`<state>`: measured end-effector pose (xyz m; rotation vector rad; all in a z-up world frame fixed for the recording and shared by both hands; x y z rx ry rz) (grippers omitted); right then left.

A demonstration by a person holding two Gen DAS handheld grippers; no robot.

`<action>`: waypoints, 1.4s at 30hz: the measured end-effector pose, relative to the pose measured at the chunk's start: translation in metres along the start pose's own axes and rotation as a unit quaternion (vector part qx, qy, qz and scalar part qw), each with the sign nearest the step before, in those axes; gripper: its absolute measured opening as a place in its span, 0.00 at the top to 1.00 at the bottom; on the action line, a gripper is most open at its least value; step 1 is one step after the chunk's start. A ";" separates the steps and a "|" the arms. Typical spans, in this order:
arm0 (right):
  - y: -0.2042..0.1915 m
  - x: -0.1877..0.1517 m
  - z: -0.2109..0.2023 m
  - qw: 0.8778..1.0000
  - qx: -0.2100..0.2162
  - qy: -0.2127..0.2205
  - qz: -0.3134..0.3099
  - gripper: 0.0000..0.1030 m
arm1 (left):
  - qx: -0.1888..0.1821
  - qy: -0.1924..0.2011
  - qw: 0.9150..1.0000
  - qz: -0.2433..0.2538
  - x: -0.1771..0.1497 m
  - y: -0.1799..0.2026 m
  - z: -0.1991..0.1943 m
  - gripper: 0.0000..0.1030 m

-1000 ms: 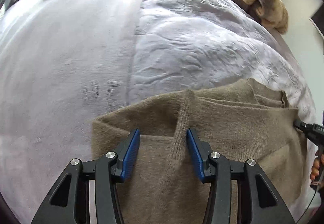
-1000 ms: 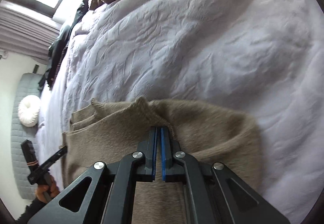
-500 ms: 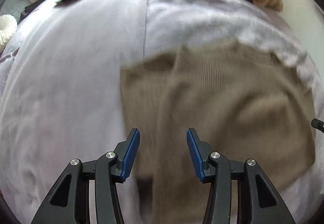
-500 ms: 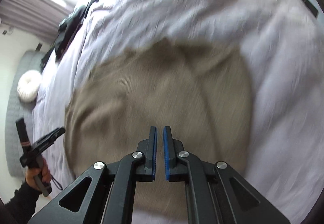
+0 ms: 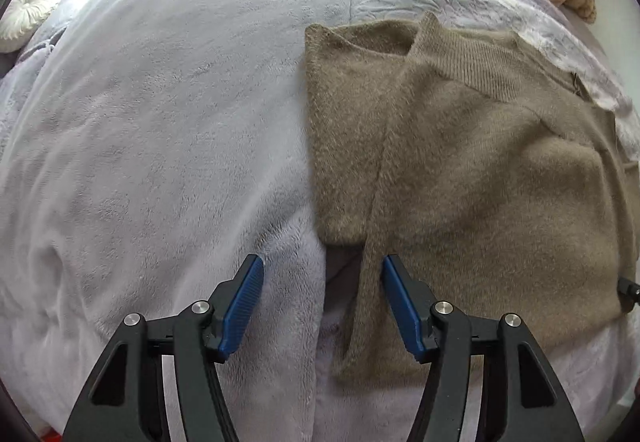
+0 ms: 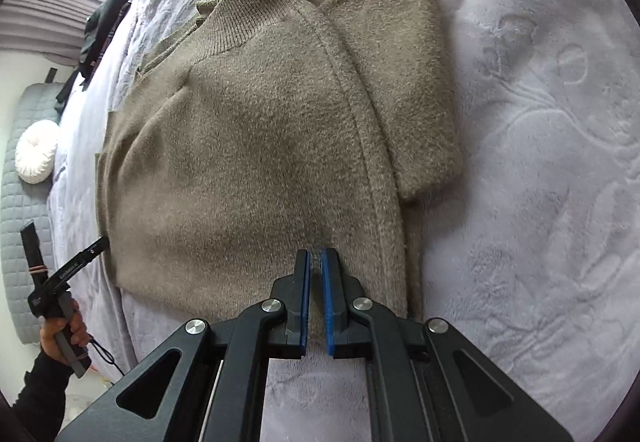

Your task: Fold small clothes

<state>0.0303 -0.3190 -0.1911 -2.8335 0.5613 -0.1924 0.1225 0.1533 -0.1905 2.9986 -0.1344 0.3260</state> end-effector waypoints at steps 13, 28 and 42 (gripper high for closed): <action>0.000 -0.006 0.000 0.999 -0.031 -0.008 0.016 0.93 | 0.001 -0.025 0.999 0.022 -0.017 0.012 0.009 0.39; -0.049 -0.032 -0.010 1.000 -0.017 -0.010 -0.024 0.38 | 0.002 -0.040 0.999 0.031 -0.049 0.033 0.011 0.39; -0.027 -0.030 -0.005 0.997 -0.076 -0.019 -0.004 0.37 | -0.040 -0.050 0.997 0.036 -0.079 0.005 0.014 0.33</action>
Point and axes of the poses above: each gripper's, at about its wrist camera, not at the fingertips, and z roughly the way its jaws point, y to its right, x to its top, the point moved 2 cm from there along z, roughly the way its jaws point, and after that the axes turned 6 degrees about -x, right-handed, at the moved point
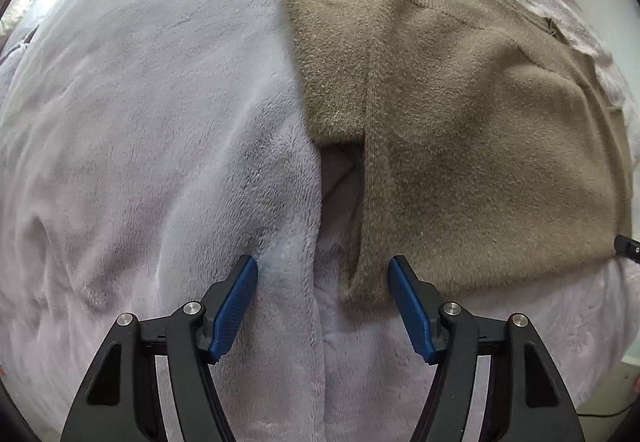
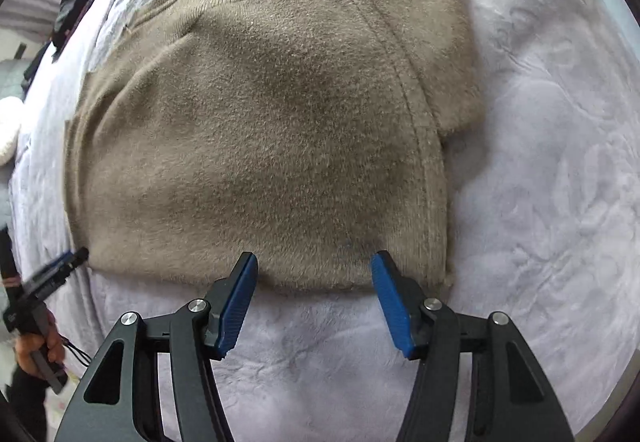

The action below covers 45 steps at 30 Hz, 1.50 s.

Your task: Fold small clothes

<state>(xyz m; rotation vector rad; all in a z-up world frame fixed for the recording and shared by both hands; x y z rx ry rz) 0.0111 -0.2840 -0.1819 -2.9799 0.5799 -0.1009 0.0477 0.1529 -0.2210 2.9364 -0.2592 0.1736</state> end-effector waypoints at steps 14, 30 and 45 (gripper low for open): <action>-0.033 -0.034 -0.002 0.993 0.112 -0.034 0.023 0.32 | -0.033 0.014 0.999 -0.001 -0.014 0.015 -0.015 0.00; -0.144 -0.048 0.060 0.938 0.322 -0.104 0.076 0.28 | -0.116 0.030 0.987 -0.107 0.016 -0.030 -0.015 0.00; -0.173 -0.043 0.102 0.868 0.429 -0.059 0.245 0.52 | -0.236 0.025 0.967 -0.095 0.047 -0.042 -0.017 0.00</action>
Point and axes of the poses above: each gripper's, at about its wrist camera, not at the fingertips, and z roughly the way its jaws point, y to its right, x to its top, the point moved 2 cm from there along z, roughly the way its jaws point, and after that the axes turned 6 degrees about -x, right-handed, at the moved point
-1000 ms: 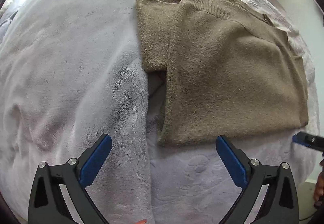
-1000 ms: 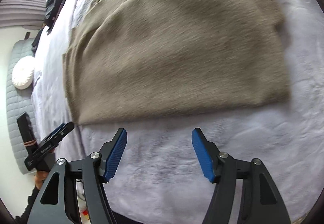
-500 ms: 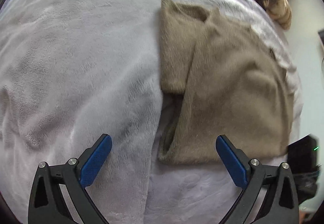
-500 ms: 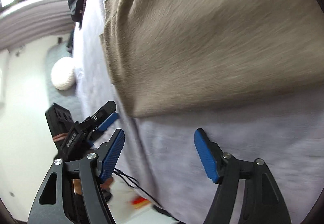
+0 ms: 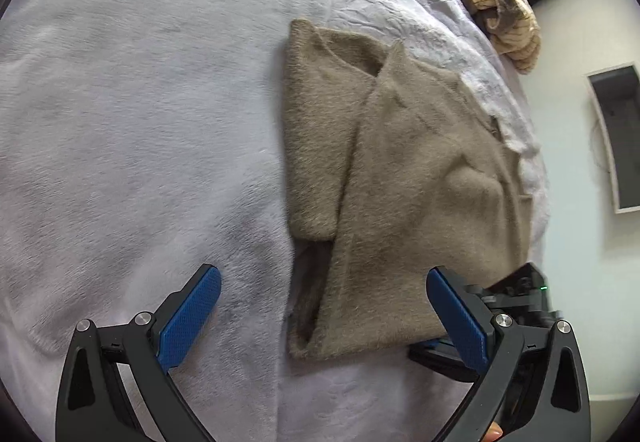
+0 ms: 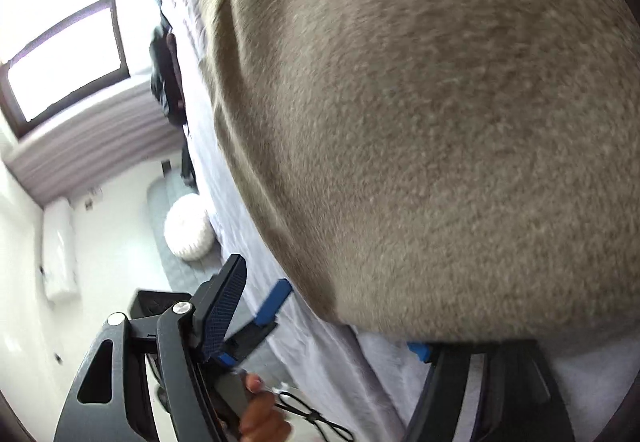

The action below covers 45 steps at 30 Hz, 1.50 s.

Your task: Fold small clothes

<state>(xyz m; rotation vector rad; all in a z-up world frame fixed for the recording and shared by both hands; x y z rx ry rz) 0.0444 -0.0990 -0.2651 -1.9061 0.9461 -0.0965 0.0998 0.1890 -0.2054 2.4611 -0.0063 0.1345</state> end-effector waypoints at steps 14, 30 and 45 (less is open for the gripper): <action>-0.051 0.003 -0.051 0.992 0.084 -0.003 -0.096 0.92 | -0.167 -0.056 0.984 -0.030 0.042 0.032 0.049 0.00; -0.021 -0.010 -0.081 0.981 -0.076 -0.099 -0.149 0.87 | 0.012 -0.091 0.992 0.082 0.057 0.089 0.108 0.49; -0.046 0.079 -0.133 0.909 -0.299 0.053 -0.285 0.91 | 0.037 0.017 0.988 0.146 0.051 0.145 0.063 0.74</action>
Point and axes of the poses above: each gripper's, at about its wrist camera, not at the fingertips, and z roughly the way its jaws point, y to its right, x to its top, the point moved 2 cm from there along z, roughly the way its jaws point, and after that the axes turned 6 degrees about -x, right-handed, at the moved point
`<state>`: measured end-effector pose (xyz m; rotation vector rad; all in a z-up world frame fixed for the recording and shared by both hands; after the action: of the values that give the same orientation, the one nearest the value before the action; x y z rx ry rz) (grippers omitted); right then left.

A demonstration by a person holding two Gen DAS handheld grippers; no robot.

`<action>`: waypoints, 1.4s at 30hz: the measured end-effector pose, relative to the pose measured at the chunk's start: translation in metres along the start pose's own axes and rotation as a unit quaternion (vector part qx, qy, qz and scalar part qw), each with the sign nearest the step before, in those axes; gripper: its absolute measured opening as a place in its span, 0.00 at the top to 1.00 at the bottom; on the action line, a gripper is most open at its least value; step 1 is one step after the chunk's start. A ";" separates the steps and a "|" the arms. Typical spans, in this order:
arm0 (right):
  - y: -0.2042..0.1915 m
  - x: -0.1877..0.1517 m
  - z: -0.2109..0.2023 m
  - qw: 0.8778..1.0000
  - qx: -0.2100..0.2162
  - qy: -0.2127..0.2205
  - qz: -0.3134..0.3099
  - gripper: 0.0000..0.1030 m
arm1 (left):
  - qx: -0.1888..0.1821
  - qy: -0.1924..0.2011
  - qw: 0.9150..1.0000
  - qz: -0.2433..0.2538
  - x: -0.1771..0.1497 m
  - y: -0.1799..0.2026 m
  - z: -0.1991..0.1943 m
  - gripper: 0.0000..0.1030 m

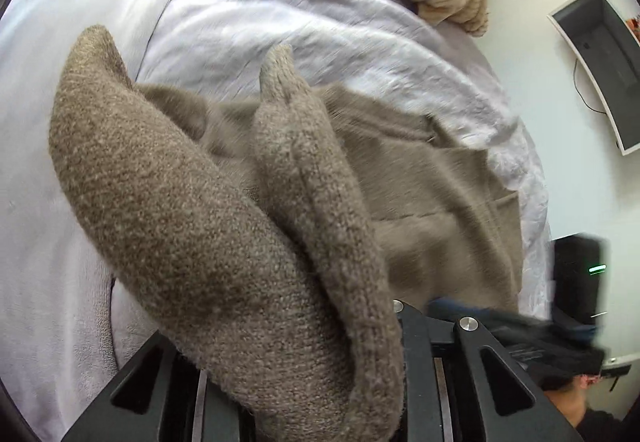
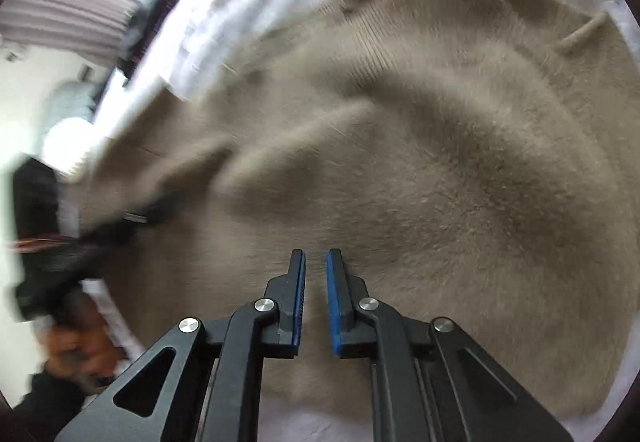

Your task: Fold small clothes

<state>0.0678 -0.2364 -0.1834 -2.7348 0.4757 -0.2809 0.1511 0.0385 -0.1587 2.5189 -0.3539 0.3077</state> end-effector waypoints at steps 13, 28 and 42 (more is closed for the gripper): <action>0.064 -0.009 -0.032 0.993 0.102 0.013 0.061 0.92 | 0.019 0.002 0.987 0.157 0.025 0.162 0.013 0.74; 0.181 -0.042 -0.049 0.956 0.225 0.015 0.187 0.91 | 0.163 -0.101 0.928 0.320 -0.020 0.266 0.158 0.46; 0.249 -0.055 -0.075 0.912 0.304 0.062 0.267 0.79 | 0.041 0.008 0.971 0.235 -0.011 0.255 0.063 0.46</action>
<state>-0.0739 -0.4593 -0.2142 -1.9022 0.9601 -0.3787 0.0697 -0.1997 -0.0839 2.4828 -0.9516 0.5325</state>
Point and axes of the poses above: each gripper's, at about its wrist camera, not at the fingertips, and z roughly the way its jaws point, y to its right, x to its top, the point moved 2 cm from there along z, roughly the way its jaws point, and after that the axes turned 6 degrees about -x, right-handed, at the moved point
